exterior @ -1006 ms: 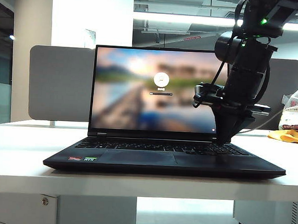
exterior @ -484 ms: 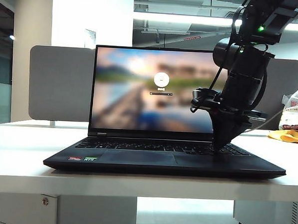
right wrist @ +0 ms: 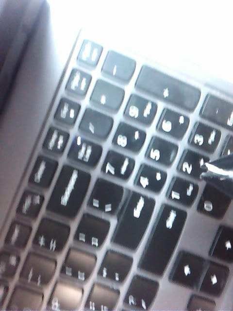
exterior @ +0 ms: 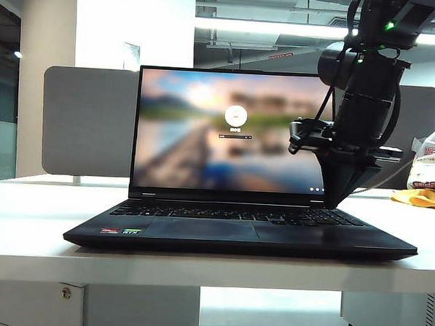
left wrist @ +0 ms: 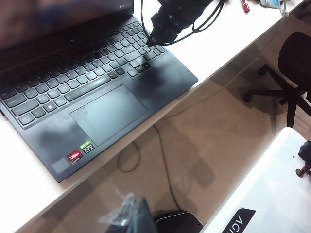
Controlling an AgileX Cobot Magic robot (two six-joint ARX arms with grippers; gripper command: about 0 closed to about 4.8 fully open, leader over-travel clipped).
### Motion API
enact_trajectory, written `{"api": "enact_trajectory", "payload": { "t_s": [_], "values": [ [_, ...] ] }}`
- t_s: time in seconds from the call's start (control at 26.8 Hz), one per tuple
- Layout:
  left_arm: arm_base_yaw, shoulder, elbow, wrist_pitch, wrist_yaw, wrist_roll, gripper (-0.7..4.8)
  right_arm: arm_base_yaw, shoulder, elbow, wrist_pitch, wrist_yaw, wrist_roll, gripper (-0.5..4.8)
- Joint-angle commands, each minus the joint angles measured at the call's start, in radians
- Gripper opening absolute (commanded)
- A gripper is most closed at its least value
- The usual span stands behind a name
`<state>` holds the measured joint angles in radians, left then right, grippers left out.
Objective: Open the lid of the laptop and use the keypad to enter the password "123".
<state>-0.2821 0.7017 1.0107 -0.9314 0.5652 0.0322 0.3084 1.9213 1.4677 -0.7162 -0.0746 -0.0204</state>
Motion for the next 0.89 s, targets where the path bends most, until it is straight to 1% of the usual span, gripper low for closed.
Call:
{"api": "enact_trajectory", "payload": {
  "t_s": [0.04, 0.37, 0.52, 0.75, 0.89],
  "values": [
    [-0.001, -0.002, 0.004, 0.004, 0.008, 0.001, -0.06, -0.003, -0.003, 0.004, 0.003, 0.005, -0.006, -0.06],
    [-0.001, -0.002, 0.004, 0.005, 0.008, 0.001, -0.06, -0.003, 0.036, 0.004, -0.014, 0.000, -0.006, -0.06],
    [-0.001, -0.002, 0.004, 0.005, 0.008, 0.001, -0.06, -0.003, 0.058, 0.004, -0.024, -0.018, -0.006, -0.06],
    [-0.001, -0.002, 0.004, 0.005, 0.007, 0.001, -0.06, -0.003, 0.056, 0.004, -0.028, -0.016, -0.008, -0.06],
    [-0.001, -0.002, 0.004, 0.005, 0.007, 0.001, -0.06, -0.004, 0.043, 0.004, -0.033, 0.002, -0.037, -0.06]
  ]
}}
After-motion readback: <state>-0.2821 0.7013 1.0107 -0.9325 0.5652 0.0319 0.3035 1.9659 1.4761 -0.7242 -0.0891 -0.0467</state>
